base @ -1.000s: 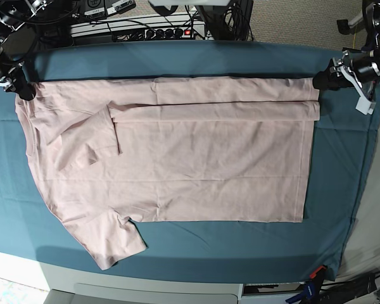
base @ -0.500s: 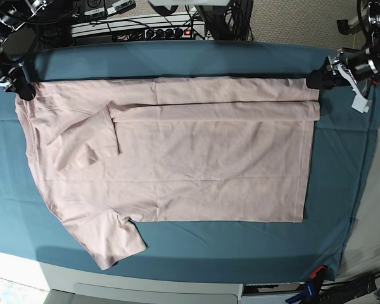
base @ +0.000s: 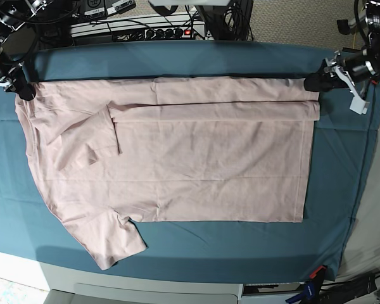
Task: Fold the T-shirt properly
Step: 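Pull the folded edge away from the hem with both grippers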
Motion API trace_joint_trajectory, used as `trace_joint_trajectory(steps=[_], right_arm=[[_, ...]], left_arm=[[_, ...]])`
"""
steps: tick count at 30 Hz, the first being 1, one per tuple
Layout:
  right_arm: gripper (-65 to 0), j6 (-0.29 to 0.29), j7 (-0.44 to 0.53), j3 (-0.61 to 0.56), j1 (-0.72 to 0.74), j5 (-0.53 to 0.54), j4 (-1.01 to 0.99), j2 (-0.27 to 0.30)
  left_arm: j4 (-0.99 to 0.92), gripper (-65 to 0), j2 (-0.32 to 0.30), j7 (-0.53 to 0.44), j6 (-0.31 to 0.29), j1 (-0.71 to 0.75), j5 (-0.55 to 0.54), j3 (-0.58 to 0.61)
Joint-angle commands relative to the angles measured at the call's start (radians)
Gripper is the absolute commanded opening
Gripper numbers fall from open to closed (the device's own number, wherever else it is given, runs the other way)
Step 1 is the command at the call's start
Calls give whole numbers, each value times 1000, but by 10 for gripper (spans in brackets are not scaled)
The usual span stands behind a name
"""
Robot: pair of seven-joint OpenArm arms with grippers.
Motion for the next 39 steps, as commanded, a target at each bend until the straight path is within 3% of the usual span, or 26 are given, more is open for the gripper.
trace_joint_trajectory(steps=[1,7,10,13,14,20,27,32,39], right_arm=[[-650,7,8,5,5,35,11,30],[-650,8,8,5,5,35,11,30],[-650,8,8,5,5,35,11,30],[-650,8,8,5,5,35,11,30],[-650,8,7,5,5,39,11,31],[-650,17,-12,5,1,133,15,32],[-650,17,-12,5,-35,145,17,60],[-650,17,-12,5,-95,215,17,78],[-650,17,-12,5,-182,240,17,78]], left_arm=[[14,-337,-8,-11,-11,-5,-19,-6],[14,-355,4,-14,-11,-4,-19,-6],[14,-457,4,-18,-10,-4,-19,-6],[14,-635,4,-29,-11,-4,-19,-6],[14,-650,4,-31,-11,-4,-19,-6],[14,-650,-25,-35,-22,16,-2,-6],[15,-650,-65,-25,-23,73,-22,-7],[15,-650,-76,-25,-22,94,-22,-7],[16,-650,-110,-10,-23,115,-41,-7]])
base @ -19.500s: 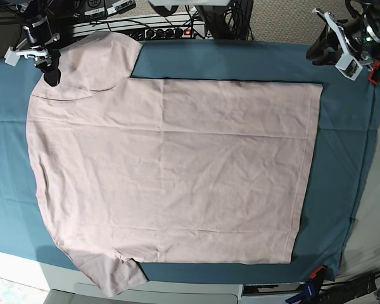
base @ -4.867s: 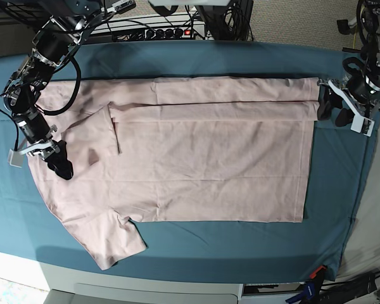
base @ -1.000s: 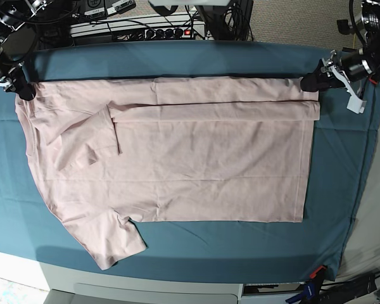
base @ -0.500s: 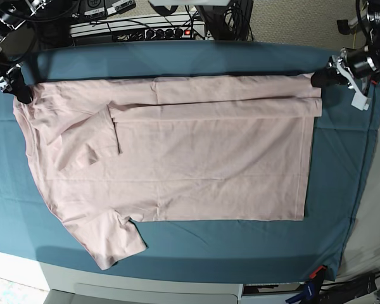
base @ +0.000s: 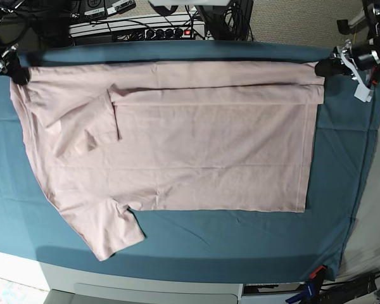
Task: Fold the T-shirt properly
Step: 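Pull the folded edge away from the hem with both grippers, then open both grippers and release the shirt edge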
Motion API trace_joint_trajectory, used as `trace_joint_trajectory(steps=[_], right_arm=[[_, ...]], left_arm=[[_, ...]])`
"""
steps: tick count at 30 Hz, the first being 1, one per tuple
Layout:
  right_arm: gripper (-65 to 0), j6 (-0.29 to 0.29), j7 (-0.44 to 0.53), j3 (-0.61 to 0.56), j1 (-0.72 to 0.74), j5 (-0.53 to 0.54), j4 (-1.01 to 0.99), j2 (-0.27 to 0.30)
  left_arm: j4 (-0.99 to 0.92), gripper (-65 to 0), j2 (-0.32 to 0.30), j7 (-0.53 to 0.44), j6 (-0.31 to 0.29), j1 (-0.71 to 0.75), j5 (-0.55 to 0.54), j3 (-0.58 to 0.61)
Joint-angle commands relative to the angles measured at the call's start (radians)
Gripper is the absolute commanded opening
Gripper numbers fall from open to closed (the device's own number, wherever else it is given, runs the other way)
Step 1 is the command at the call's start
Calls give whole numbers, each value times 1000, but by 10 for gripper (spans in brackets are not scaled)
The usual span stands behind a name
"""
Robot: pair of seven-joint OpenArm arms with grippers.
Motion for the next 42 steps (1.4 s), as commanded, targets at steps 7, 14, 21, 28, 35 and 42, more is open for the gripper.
trace_joint_trajectory(steps=[7,14,21,28,35,42], right_arm=[[-650,1,17,6,-40,30,15,34],[-650,1,17,6,-85,31,15,34],[-650,1,17,6,-119,34,15,33],[-650,1,17,6,-113,33,15,33],[-453,1,17,9,-113,34,15,34],[-454,1,17,194,-68,30,15,38]], left_arm=[[13,-650,-39,0,-6,50,-21,-8],[14,-650,-39,0,-7,71,-28,-8],[14,-650,-39,-1,-7,73,-28,-8],[14,-485,-40,0,-90,76,-15,-8],[14,-375,-45,-3,-89,76,4,-9],[14,-375,-84,-47,-89,76,91,-65]])
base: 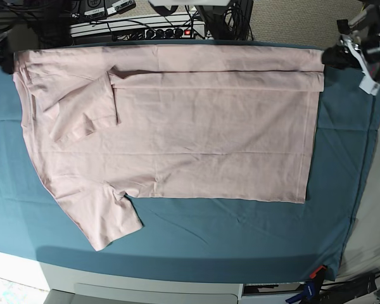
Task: Fold the T-shirt properly
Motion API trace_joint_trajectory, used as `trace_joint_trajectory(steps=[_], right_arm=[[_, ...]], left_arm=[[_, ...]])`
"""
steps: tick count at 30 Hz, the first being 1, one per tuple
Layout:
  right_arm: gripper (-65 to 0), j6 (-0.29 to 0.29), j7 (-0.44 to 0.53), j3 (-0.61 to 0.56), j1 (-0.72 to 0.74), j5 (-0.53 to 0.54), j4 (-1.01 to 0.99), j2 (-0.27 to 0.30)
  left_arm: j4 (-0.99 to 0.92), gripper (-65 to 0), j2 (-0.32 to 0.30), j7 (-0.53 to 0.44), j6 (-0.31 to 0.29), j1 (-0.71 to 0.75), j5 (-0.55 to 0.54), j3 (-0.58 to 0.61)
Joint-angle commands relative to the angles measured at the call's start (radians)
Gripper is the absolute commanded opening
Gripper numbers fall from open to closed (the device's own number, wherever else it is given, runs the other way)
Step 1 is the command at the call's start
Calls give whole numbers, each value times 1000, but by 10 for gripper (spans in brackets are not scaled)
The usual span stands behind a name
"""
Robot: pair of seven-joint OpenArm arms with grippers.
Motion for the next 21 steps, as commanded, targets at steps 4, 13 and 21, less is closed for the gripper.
trace_joint_trajectory(steps=[4,13,21], right_arm=[[-454,2,9,83,13,24,13,62],[-454,2,9,73,253,-30,13,113],[-454,2,285,-259,649,-448,12,110]], left_arm=[[12,-375,-45,-6,-4,0,-13,-127],[154,-378,-102,-32,15,-89,23,-231],[221,-378,-101,-136,64,-216,171,-230]])
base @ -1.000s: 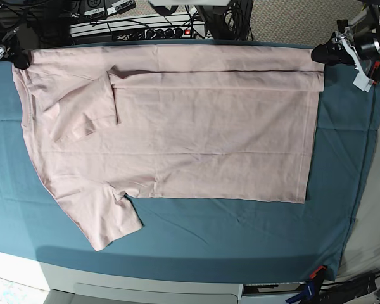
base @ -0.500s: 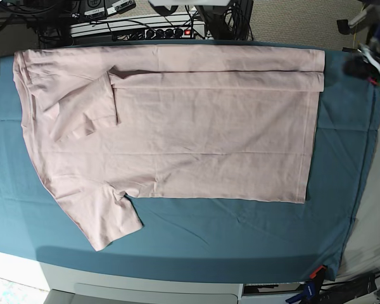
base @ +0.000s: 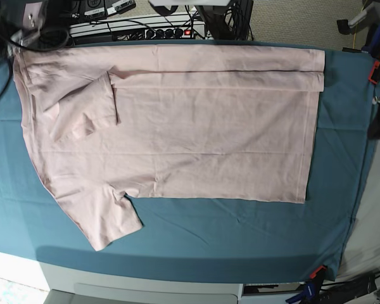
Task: Fold the T-shirt properly
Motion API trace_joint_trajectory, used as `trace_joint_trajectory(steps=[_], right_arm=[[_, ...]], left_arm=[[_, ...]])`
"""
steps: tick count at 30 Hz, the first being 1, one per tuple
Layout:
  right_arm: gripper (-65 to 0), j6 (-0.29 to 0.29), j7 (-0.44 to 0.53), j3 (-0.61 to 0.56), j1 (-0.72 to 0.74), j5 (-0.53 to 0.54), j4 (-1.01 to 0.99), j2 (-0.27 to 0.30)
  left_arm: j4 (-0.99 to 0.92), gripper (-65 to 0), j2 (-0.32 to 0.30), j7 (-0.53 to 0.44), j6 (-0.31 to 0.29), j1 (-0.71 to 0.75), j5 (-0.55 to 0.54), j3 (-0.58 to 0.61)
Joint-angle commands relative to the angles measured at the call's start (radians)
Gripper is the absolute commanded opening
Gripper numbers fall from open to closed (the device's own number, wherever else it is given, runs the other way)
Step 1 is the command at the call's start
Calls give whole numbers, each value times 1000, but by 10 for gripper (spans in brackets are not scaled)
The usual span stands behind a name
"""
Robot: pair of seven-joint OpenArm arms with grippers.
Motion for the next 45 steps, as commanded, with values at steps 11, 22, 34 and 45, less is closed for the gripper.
trace_joint_trajectory(steps=[11,22,34,45], right_arm=[[-455,-125,372,-562,562,-469,-370,-24],[-457,-171,507,-507,570,-649,-599,-58],[-496,-218,581,-507,449,-715,-598,-50],[-493,-166,583,-507,444,-692,-598,-58]], left_arm=[[2,-378,1,-19,-4,-7,17,-10],[1,-377,6,-10,-4,-2,43,-10],[1,-377,6,-12,-4,-2,42,-10],[1,-377,6,-15,-4,-2,42,-10]])
